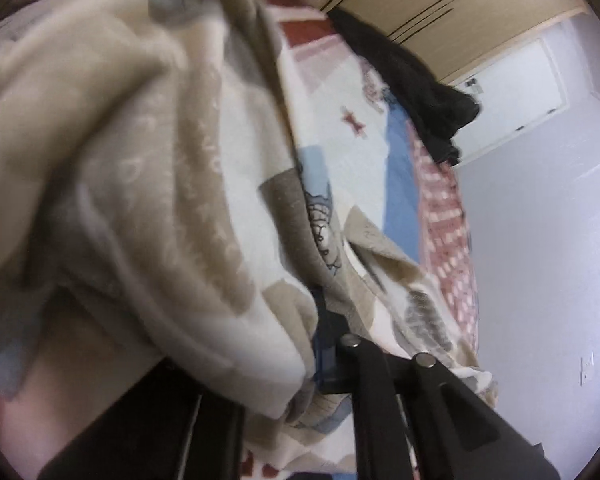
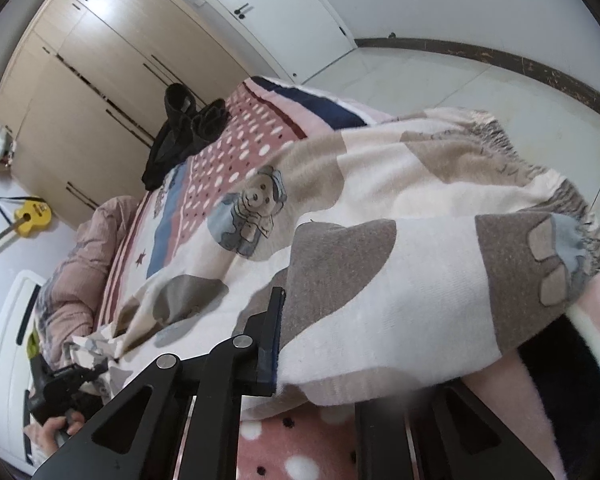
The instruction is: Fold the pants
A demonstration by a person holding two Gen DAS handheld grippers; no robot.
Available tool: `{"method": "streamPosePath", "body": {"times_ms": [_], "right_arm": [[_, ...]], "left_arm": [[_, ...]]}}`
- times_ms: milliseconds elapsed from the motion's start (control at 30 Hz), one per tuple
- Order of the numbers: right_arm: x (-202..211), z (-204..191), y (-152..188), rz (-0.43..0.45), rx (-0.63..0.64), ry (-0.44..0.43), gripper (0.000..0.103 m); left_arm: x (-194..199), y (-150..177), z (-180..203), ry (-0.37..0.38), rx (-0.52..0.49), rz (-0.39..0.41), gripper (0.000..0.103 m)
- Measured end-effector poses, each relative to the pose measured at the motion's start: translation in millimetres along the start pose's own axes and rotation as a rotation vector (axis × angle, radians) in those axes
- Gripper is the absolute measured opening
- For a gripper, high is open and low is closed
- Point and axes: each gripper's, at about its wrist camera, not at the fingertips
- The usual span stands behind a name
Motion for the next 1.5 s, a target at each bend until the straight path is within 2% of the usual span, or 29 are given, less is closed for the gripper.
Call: {"method": "streamPosePath", "body": {"times_ms": [100, 267, 400, 500, 633, 800, 833, 900, 967, 1000, 1067, 1133, 1167, 1300, 1433, 1500], "right_arm": [[14.2, -7.9, 5.0, 0.002, 0.042, 0.024, 0.005], [47.2, -19.0, 19.4, -0.016, 0.093, 0.018, 0.005], [76.0, -22.0, 31.7, -0.027, 0.127, 0.009, 0.005], [94.0, -19.3, 45.2, -0.035, 0.126, 0.003, 0.005], [119.1, -15.0, 69.4, -0.045, 0.173, 0.014, 0.005], [144.6, 2.7, 100.9, -0.067, 0.156, 0.014, 0.005], [147.9, 4.7, 105.9, -0.067, 0.164, 0.02, 0.005], [148.9, 7.2, 113.5, -0.084, 0.186, 0.035, 0.007], [144.0, 9.6, 116.2, -0.123, 0.183, 0.047, 0.011], [143.7, 9.9, 115.6, -0.133, 0.178, 0.042, 0.014], [150.9, 8.1, 114.7, -0.146, 0.194, 0.036, 0.031], [163.1, 3.1, 116.1, -0.152, 0.234, 0.043, 0.037], [169.8, 0.4, 116.7, -0.167, 0.254, 0.048, 0.037], [188.0, -17.6, 116.4, -0.208, 0.326, 0.02, 0.037], [200.1, -43.9, 95.6, -0.161, 0.43, 0.028, 0.038], [203.7, -50.0, 84.2, -0.155, 0.44, 0.015, 0.038]], "left_arm": [[33.4, 14.0, -16.2, -0.015, -0.041, 0.02, 0.006], [78.8, 32.9, -16.2, -0.057, -0.154, 0.073, 0.006], [101.9, 47.0, -35.5, -0.049, -0.147, 0.048, 0.005], [120.9, 73.5, -43.5, -0.075, -0.2, 0.057, 0.005], [144.9, 108.0, -71.2, -0.044, -0.187, 0.018, 0.005], [148.0, 135.6, -81.4, -0.069, -0.22, 0.006, 0.006], [146.3, 139.2, -81.8, -0.088, -0.236, -0.007, 0.007], [142.8, 140.3, -79.5, -0.134, -0.259, -0.028, 0.018], [143.8, 141.1, -78.0, -0.156, -0.281, -0.045, 0.045], [148.8, 141.6, -76.3, -0.16, -0.295, -0.04, 0.048], [162.4, 139.2, -71.6, -0.164, -0.333, -0.021, 0.051], [181.0, 135.5, -68.7, -0.166, -0.374, -0.014, 0.059], [187.9, 133.3, -69.2, -0.168, -0.385, -0.006, 0.062], [209.5, 118.5, -60.4, -0.153, -0.416, 0.024, 0.065], [212.4, 96.4, -51.7, -0.162, -0.406, 0.045, 0.066], [212.6, 89.6, -49.7, -0.16, -0.397, 0.035, 0.066]]}}
Point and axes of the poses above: each gripper's, at about its wrist camera, not at the fingertips, and x roughly against the way its jaws point, z to its right, y to its underside, and after that the axes turned 8 degrees about -y, right-handed
